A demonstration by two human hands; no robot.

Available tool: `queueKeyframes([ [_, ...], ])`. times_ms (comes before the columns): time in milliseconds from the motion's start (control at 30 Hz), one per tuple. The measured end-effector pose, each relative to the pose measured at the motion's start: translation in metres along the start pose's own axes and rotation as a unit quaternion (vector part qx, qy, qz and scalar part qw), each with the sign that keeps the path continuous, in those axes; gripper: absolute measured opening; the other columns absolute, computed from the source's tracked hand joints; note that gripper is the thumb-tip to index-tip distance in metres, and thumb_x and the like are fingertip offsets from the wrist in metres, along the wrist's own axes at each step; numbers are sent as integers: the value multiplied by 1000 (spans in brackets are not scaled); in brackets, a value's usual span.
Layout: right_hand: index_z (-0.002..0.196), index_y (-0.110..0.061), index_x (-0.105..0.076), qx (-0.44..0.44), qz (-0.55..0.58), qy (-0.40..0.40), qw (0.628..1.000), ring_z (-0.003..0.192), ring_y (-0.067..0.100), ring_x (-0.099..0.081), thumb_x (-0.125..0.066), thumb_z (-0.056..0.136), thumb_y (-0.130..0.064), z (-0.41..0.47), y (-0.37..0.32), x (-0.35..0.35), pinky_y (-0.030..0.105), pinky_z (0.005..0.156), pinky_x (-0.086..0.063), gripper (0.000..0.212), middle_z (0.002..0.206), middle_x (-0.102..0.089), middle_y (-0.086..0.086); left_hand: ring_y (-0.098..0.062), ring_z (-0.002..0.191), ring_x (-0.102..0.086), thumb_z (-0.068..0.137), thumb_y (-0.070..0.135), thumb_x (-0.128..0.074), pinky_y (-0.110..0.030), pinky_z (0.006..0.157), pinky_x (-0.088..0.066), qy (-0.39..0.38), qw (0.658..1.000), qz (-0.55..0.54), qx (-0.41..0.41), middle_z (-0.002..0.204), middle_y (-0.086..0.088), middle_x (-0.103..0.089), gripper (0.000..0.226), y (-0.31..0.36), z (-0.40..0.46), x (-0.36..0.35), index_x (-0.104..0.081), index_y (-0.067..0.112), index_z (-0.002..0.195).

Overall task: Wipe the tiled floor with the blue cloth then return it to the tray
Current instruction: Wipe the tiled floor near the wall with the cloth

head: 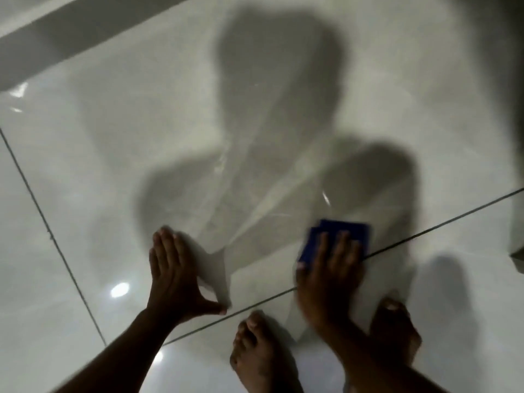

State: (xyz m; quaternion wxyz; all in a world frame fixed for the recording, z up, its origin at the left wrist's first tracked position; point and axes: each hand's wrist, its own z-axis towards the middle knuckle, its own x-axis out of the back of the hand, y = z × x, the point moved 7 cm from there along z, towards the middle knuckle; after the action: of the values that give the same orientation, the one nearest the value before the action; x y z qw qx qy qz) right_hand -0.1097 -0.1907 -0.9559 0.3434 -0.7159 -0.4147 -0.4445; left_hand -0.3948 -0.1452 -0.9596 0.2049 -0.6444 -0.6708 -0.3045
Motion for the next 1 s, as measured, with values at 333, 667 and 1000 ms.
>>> queueKeyframes([
  [333,150,-30,-34,512,-77,0,855,149,31,-22,-54,85,-47,92,-177,13,58,118,-20,70,161,-28,8,-36,148,21,23,99,-54,-55,120,-8,44,998,-26,-23,158,-22,25,177,-8,-5,23,21,-3,146],
  [667,152,-8,-25,-38,-53,27,998,142,54,-21,-37,90,-49,71,108,46,69,105,-32,75,156,-24,32,-36,145,28,18,96,-59,-54,121,-1,38,999,28,-27,157,-22,29,179,24,34,36,23,3,147],
  [1000,154,-30,-17,490,-123,-49,861,151,34,-11,-54,87,-45,75,-64,27,60,118,-17,77,165,-15,8,-33,147,24,30,98,-57,-52,121,-1,58,997,34,-45,159,-21,22,170,13,19,39,16,2,149],
])
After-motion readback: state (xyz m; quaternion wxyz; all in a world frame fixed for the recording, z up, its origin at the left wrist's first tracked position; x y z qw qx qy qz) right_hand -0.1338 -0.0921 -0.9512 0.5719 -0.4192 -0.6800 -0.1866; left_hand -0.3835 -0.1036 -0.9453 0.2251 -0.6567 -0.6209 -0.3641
